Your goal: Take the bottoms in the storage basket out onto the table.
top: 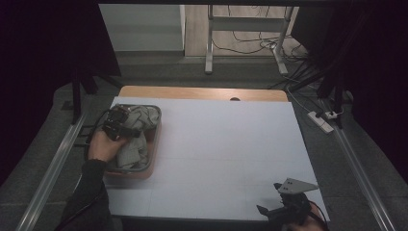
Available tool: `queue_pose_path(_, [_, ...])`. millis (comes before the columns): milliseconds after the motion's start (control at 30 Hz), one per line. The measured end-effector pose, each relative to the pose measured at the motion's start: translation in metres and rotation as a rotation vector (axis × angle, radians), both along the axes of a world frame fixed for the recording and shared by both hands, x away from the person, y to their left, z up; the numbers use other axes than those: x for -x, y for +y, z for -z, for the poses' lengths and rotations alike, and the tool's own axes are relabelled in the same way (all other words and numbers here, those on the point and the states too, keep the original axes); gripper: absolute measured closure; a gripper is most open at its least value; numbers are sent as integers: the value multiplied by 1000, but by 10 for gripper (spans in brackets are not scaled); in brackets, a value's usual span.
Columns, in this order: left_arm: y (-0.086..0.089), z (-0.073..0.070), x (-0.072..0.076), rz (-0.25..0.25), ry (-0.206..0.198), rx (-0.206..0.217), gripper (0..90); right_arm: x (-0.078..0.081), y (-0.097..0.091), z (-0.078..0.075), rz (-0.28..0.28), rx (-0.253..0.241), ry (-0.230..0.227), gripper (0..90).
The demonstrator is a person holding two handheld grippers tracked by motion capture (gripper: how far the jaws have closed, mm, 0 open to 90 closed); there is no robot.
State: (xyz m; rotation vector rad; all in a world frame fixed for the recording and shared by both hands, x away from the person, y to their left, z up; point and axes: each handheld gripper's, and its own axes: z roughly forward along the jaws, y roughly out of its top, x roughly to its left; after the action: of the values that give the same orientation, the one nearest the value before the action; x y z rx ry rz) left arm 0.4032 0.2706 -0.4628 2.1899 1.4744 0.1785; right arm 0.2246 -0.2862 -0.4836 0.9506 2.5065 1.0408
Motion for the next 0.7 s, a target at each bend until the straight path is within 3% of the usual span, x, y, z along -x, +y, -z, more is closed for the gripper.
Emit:
queue_pose_path(100, [0, -4, 2, 4, -20, 0, 631, 0, 0, 0, -1, -2, -1, 30])
queue_pose_path(333, [2, -18, 4, -7, -26, 6, 630, 0, -1, 0, 4, -14, -3, 30])
queue_pose_path(700, [5, -42, 15, -12, -89, 26, 629, 0, -2, 0, 10, -23, -3, 30])
